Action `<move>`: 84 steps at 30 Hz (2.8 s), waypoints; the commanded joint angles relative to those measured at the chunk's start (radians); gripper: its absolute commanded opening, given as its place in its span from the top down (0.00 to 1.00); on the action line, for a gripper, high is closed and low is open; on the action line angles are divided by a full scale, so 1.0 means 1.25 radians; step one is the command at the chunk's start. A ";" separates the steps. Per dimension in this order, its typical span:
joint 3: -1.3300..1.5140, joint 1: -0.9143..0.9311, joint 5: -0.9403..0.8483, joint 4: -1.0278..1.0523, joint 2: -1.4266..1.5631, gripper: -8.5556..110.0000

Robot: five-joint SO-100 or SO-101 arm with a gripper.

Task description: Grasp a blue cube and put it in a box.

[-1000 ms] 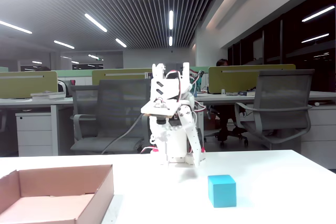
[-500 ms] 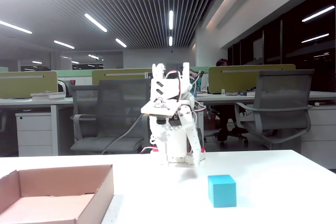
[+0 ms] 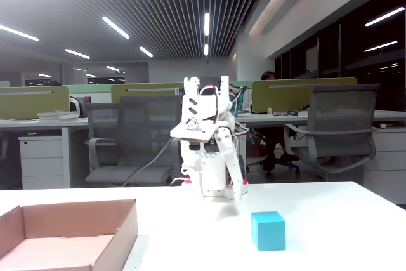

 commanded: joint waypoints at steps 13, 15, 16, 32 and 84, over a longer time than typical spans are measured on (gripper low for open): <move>0.001 -0.012 0.002 0.005 0.002 0.72; 0.001 -0.012 0.002 0.005 0.002 0.72; 0.001 -0.012 0.002 0.005 0.002 0.72; -0.352 -0.071 -0.002 -0.059 -0.379 0.70; -0.822 -0.248 0.037 -0.228 -1.260 0.64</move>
